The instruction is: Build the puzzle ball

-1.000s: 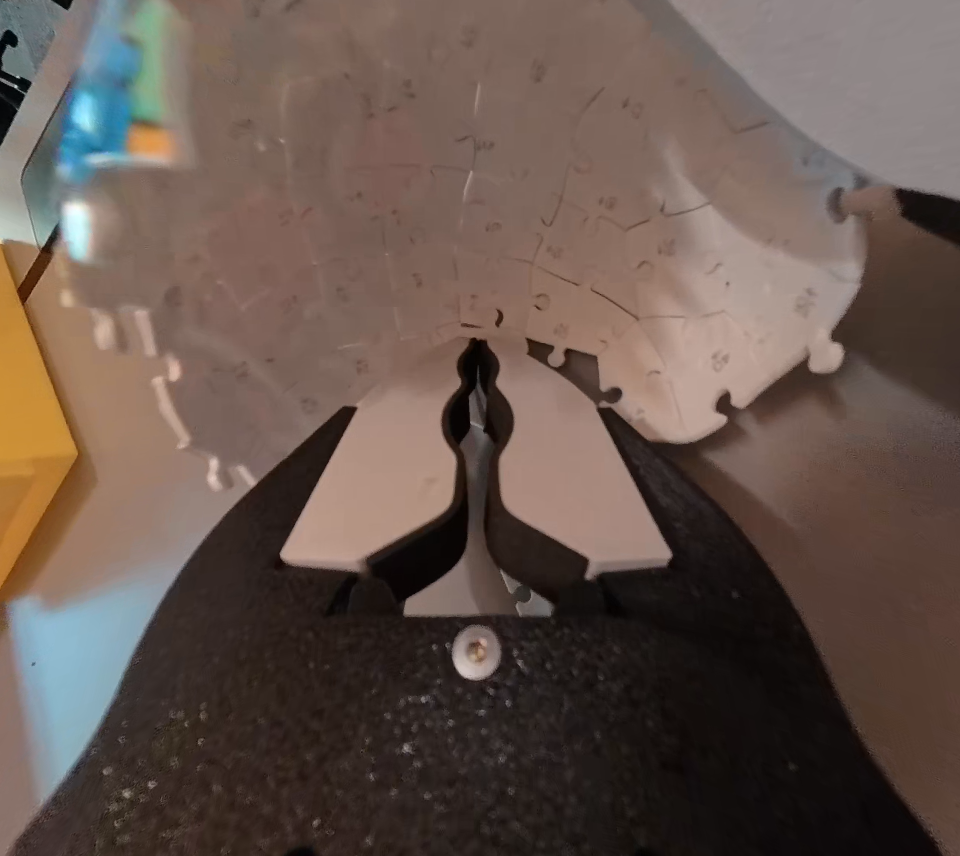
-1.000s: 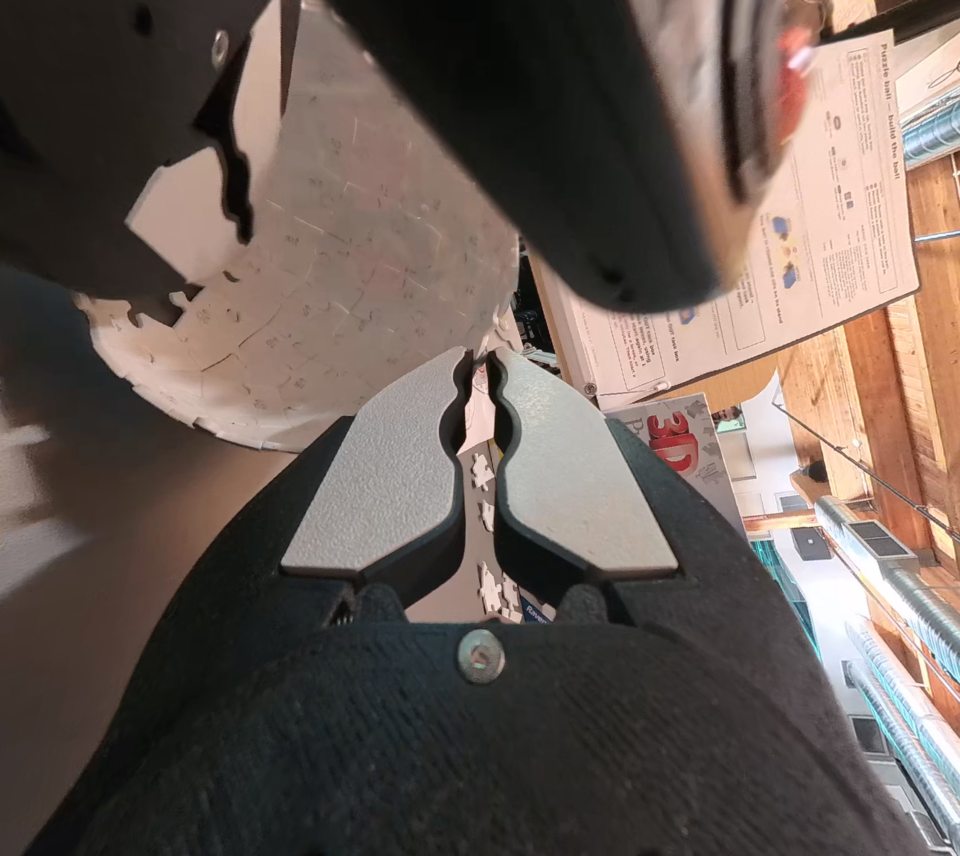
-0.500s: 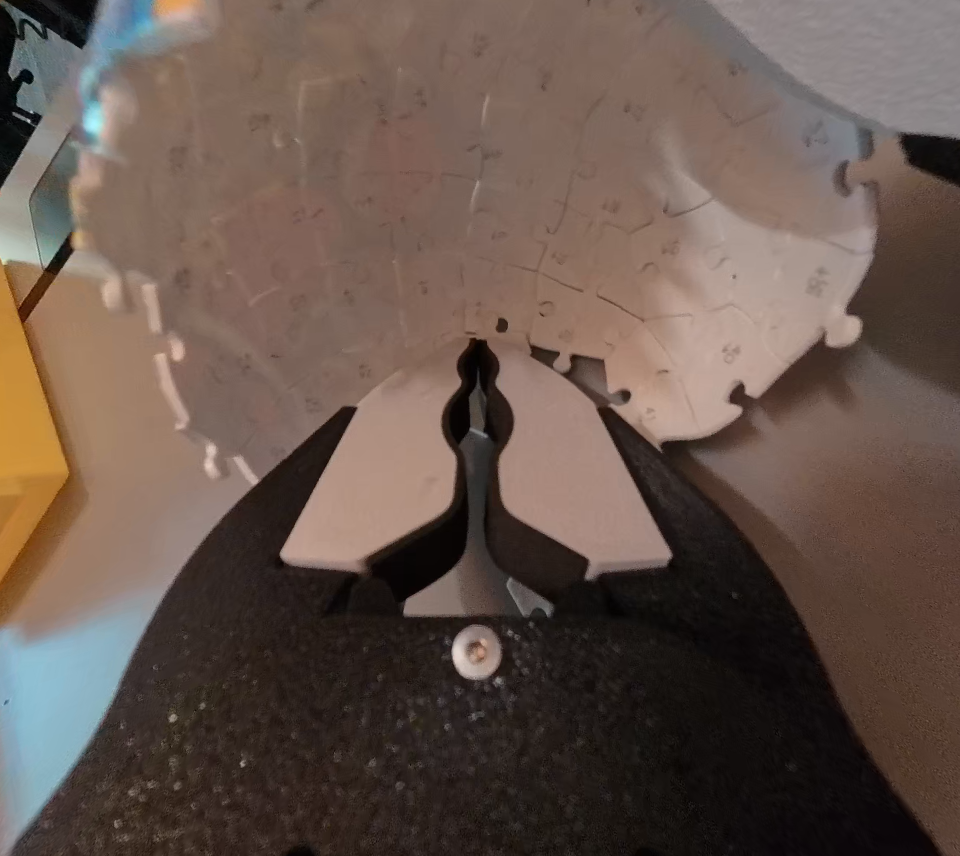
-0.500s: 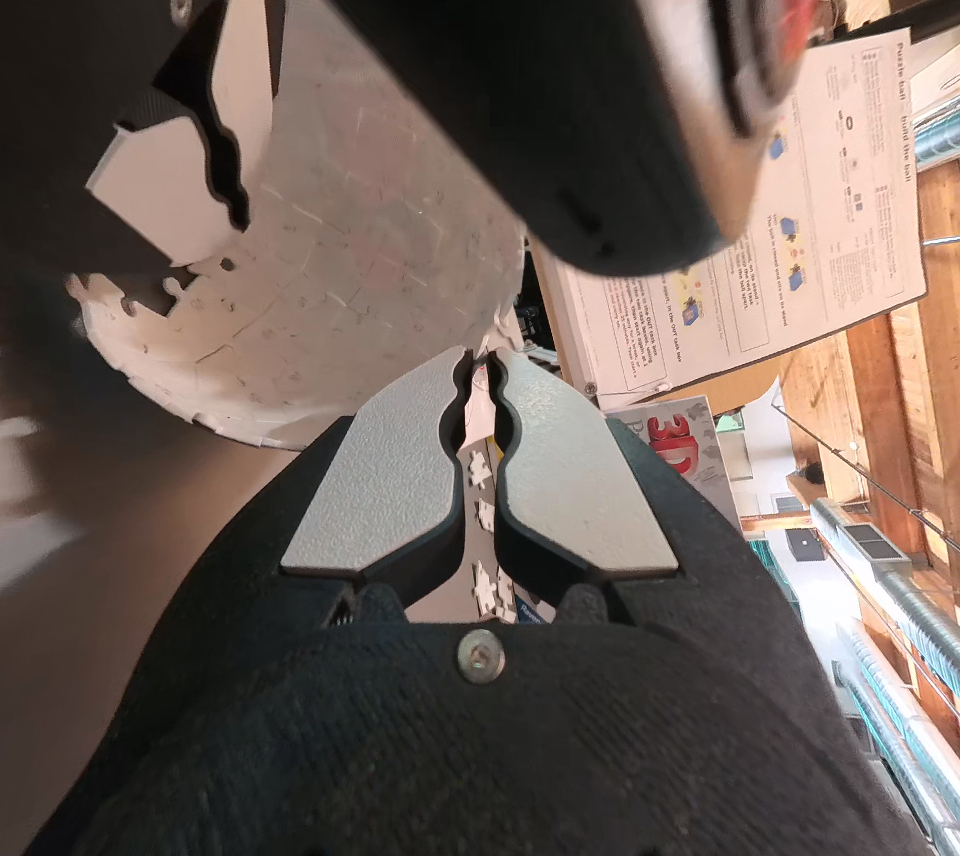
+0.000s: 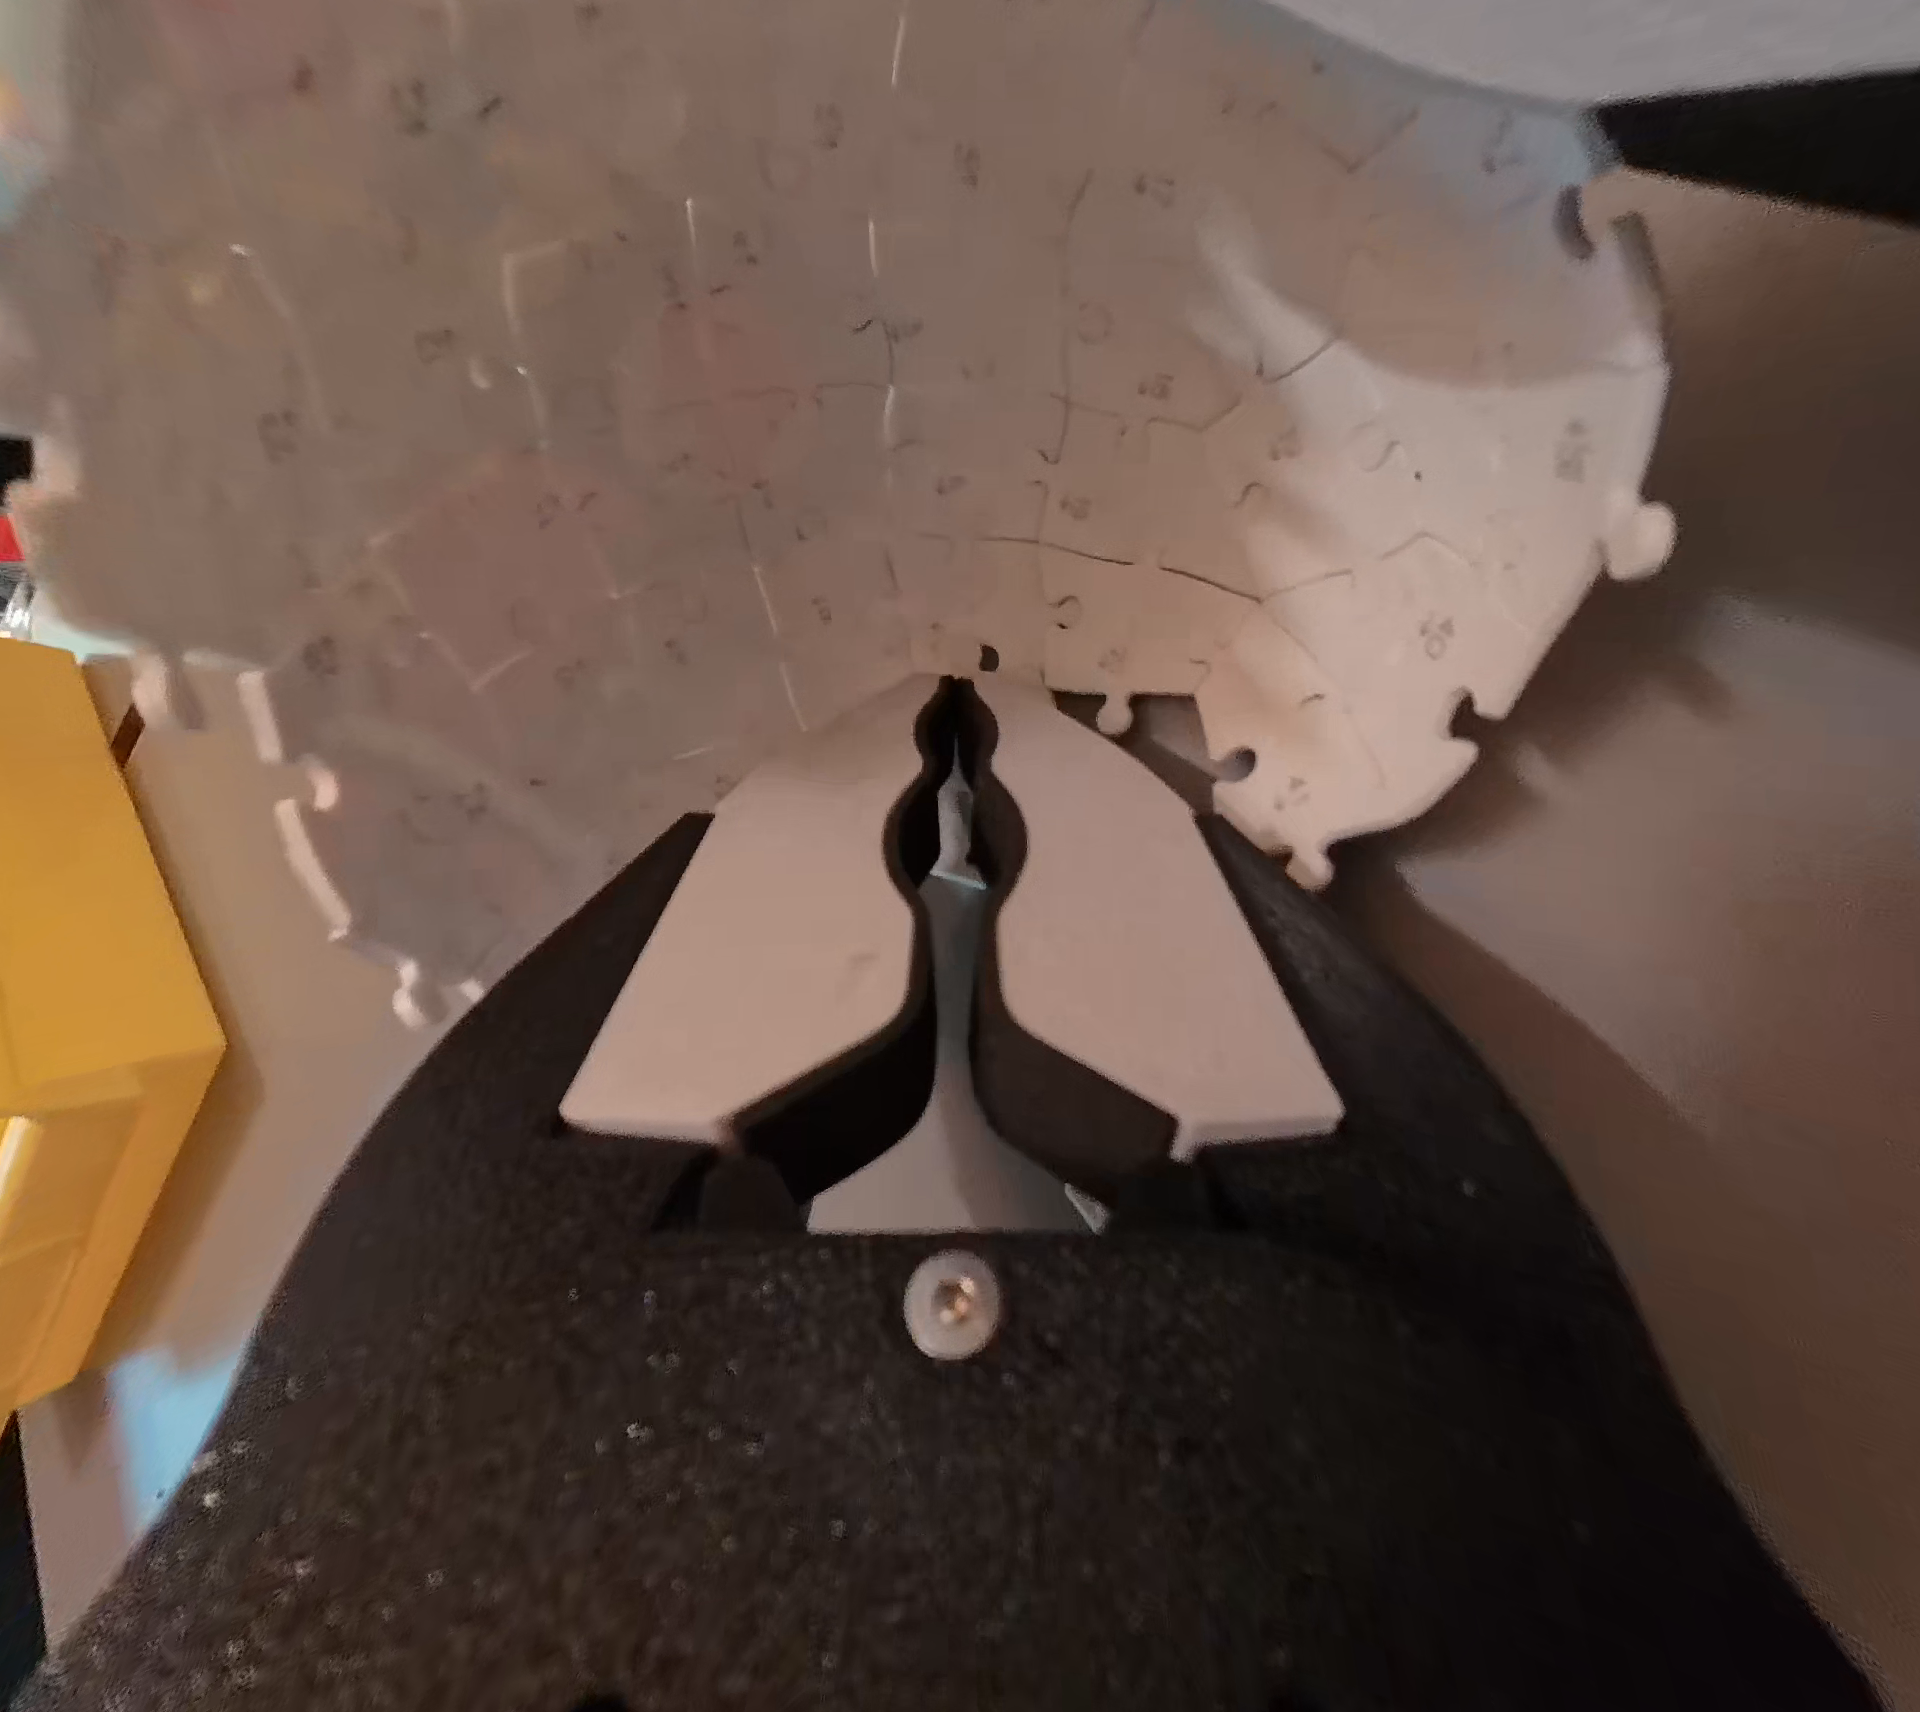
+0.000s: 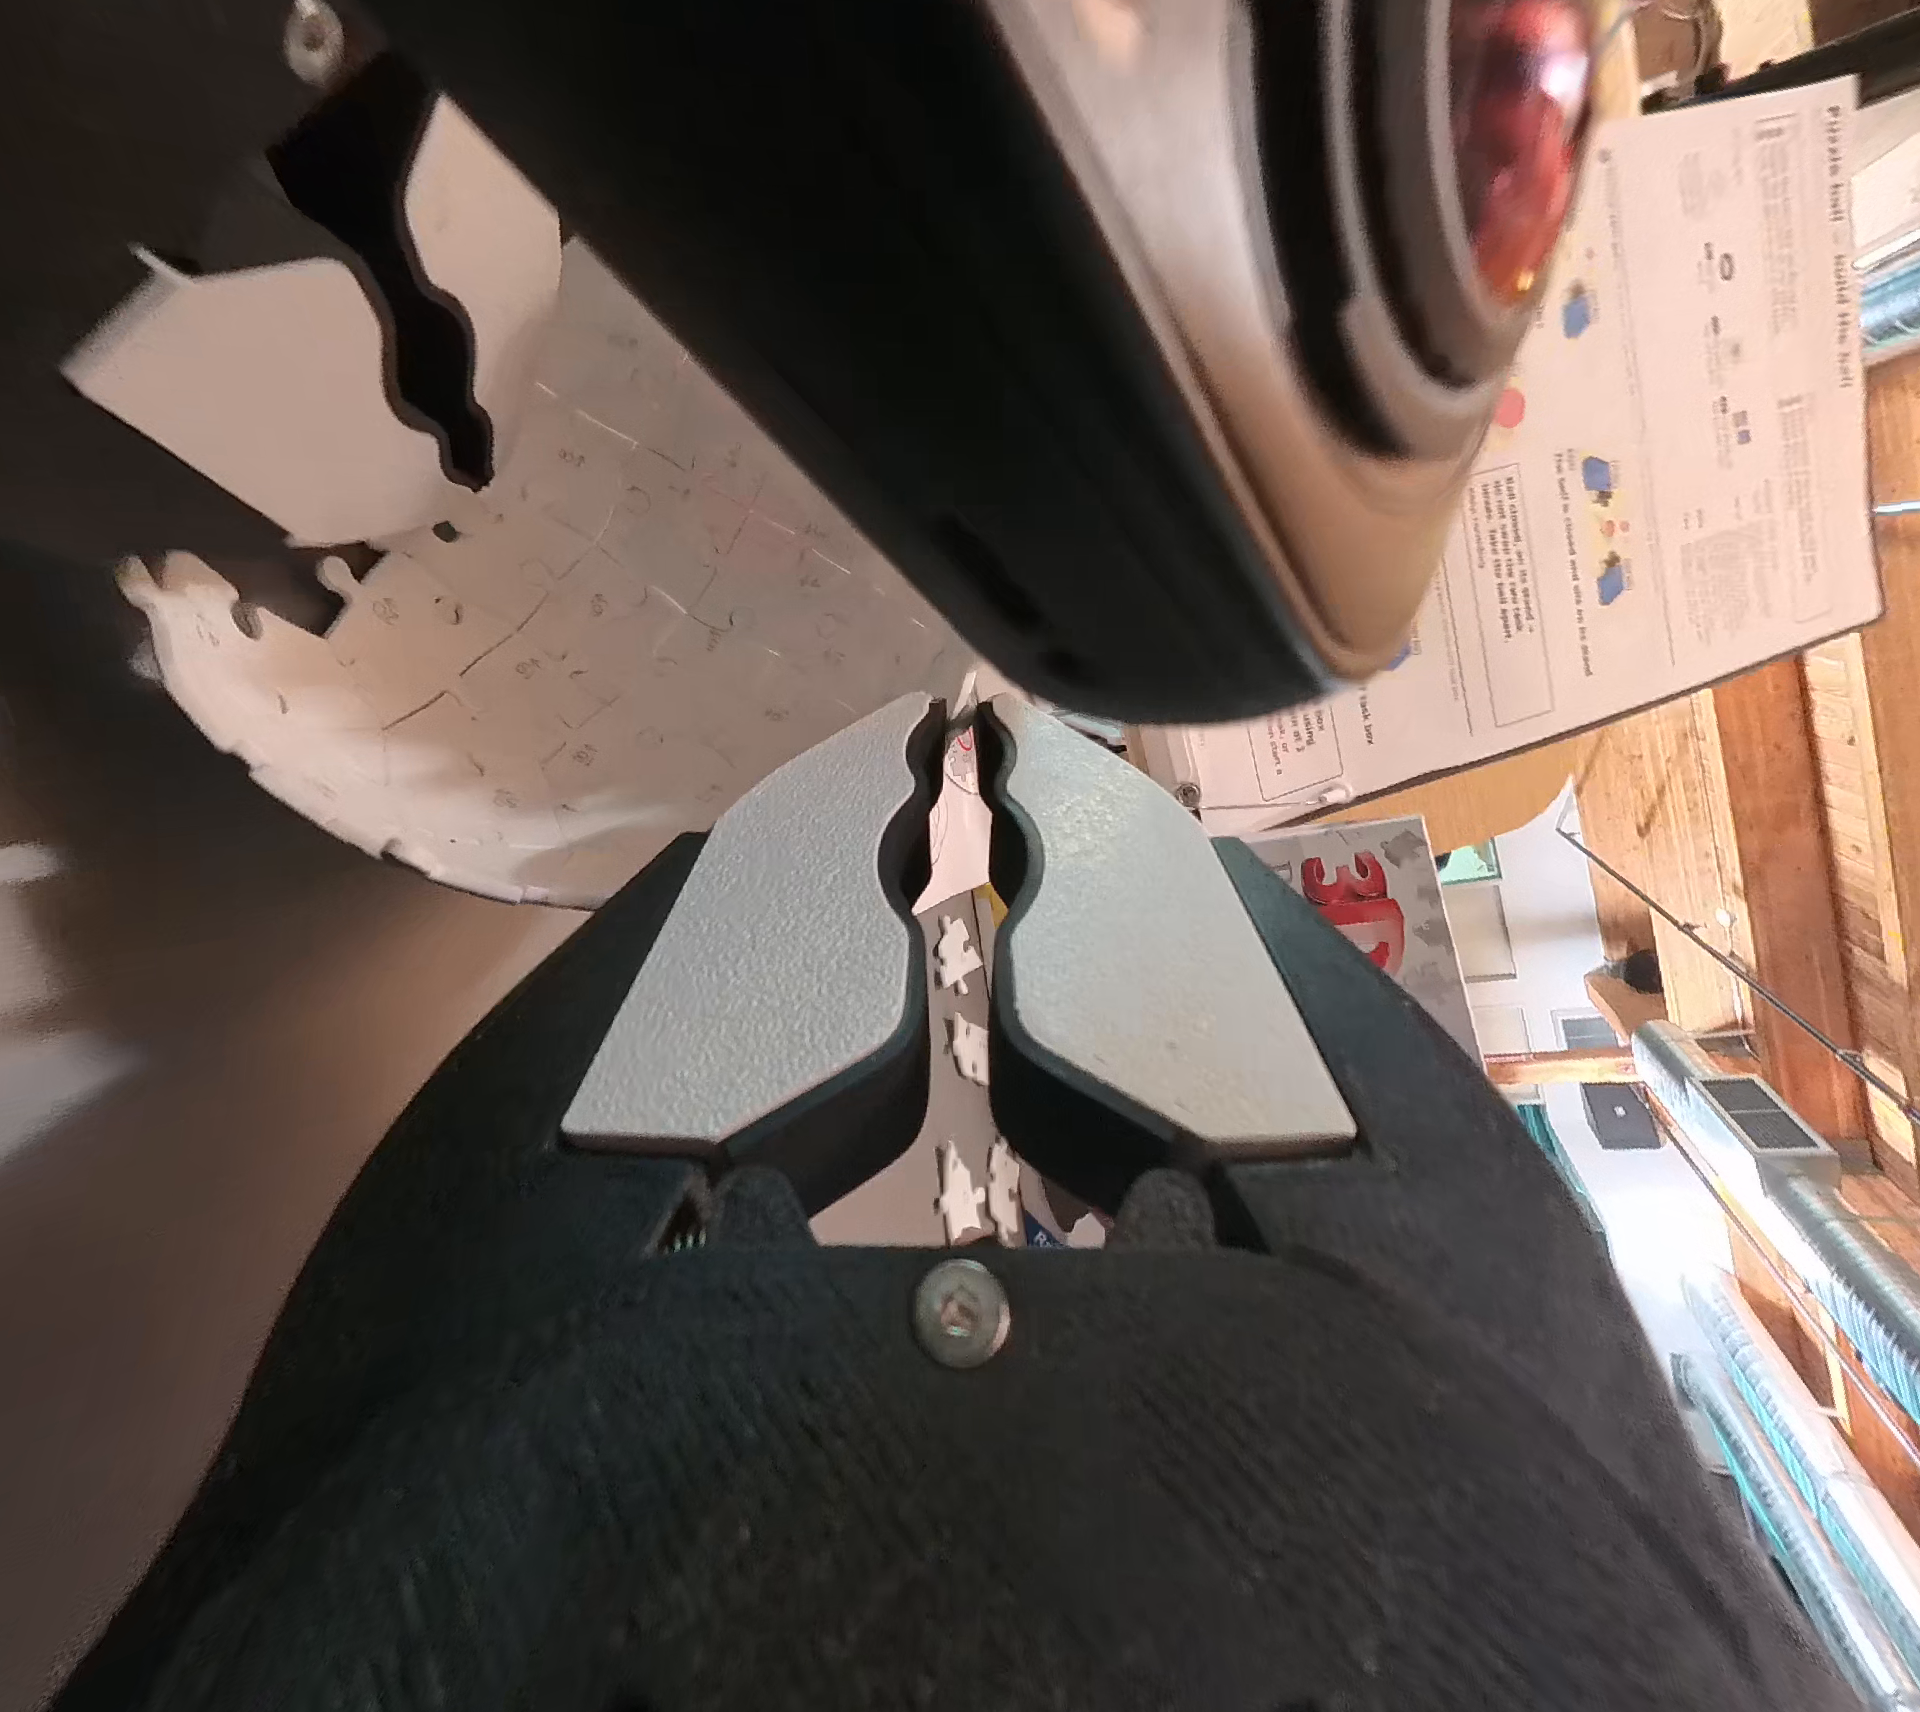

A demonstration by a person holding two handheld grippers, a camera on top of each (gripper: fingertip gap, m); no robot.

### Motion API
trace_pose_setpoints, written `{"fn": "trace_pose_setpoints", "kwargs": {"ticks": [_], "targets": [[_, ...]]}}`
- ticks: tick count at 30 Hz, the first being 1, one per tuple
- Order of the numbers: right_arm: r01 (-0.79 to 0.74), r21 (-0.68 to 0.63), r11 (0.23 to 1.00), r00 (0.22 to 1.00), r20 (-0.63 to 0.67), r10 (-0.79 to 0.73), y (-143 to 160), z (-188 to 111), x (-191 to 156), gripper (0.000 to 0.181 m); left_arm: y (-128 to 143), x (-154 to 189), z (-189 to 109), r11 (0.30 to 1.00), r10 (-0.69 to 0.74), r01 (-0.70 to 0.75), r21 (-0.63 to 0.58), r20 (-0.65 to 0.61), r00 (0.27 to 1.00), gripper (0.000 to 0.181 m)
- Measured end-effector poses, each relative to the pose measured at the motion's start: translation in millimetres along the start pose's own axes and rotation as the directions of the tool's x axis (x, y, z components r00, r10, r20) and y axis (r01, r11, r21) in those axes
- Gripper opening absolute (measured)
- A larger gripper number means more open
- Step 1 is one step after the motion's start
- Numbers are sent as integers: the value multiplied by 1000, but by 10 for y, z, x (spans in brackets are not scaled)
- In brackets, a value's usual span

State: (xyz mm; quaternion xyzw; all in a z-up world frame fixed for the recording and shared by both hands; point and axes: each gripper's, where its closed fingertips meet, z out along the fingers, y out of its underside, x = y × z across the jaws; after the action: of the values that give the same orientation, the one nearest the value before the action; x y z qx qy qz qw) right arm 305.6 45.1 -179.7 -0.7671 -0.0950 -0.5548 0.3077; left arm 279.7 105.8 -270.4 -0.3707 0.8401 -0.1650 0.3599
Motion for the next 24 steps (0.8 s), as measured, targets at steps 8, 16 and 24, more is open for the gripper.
{"fn": "trace_pose_setpoints", "kwargs": {"ticks": [8,16,24], "targets": [[43,-12,999,995,90,-42,12,153,10,6,14,-8,7,998,52,-53,-17,-54,997,0],[101,-6,995,983,152,-99,-66,303,27,89,36,-24,12,1000,6,-8,-16,-82,997,0],[68,15,998,986,151,-69,-117,316,25,5,25,-31,32,998,-60,59,-19,-105,993,0]]}}
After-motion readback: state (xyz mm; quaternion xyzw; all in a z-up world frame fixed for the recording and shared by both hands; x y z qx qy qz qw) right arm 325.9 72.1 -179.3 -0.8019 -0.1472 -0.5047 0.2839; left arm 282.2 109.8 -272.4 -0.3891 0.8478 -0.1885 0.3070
